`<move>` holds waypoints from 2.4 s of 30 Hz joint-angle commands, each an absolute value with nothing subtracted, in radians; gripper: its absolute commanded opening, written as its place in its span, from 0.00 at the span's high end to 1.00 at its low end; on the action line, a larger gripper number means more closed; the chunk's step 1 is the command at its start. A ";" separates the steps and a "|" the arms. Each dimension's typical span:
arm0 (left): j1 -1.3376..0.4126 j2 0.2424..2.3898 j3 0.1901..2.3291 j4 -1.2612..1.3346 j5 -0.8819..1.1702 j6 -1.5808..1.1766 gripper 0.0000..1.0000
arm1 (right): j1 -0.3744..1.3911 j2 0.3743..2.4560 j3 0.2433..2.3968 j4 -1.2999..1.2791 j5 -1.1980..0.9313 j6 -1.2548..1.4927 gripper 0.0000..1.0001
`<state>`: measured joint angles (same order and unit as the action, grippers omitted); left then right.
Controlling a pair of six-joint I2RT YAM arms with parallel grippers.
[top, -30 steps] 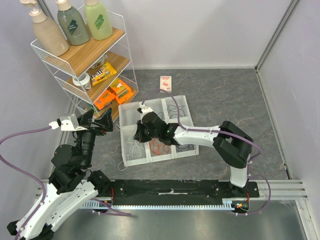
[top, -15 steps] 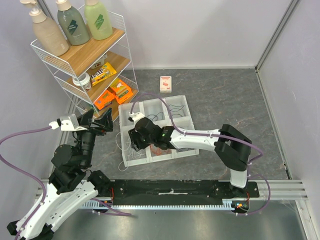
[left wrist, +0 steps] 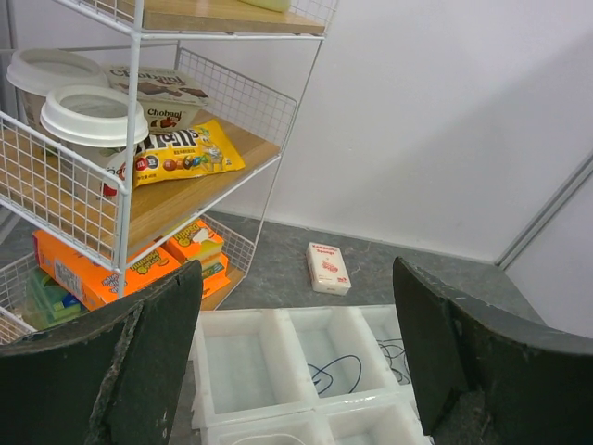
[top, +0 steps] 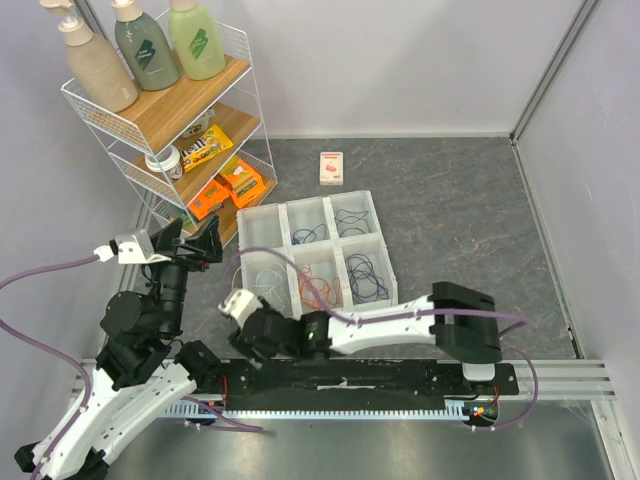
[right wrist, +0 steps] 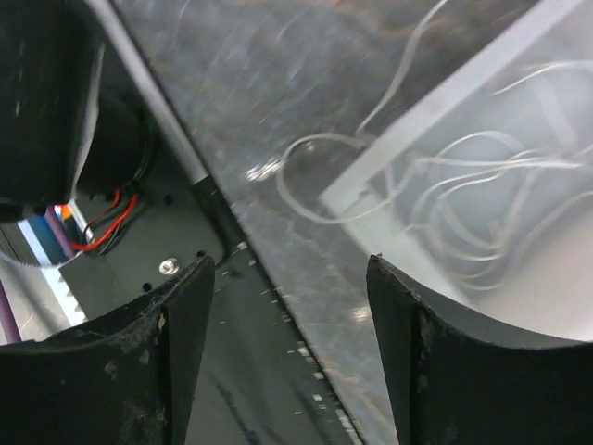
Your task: Untangle the cables
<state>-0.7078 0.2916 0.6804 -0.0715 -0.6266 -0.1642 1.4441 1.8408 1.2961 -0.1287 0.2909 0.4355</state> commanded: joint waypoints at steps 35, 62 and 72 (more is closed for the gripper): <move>-0.680 0.238 0.687 -0.028 -0.612 -0.163 0.11 | 1.499 2.166 1.387 -0.146 0.681 1.658 0.63; -0.681 0.278 0.692 -0.037 -0.586 -0.170 0.11 | 1.352 1.847 1.324 -0.155 0.600 0.869 1.00; -0.681 0.285 0.693 -0.038 -0.598 -0.163 0.12 | 1.253 2.029 1.474 -0.137 0.499 0.627 0.96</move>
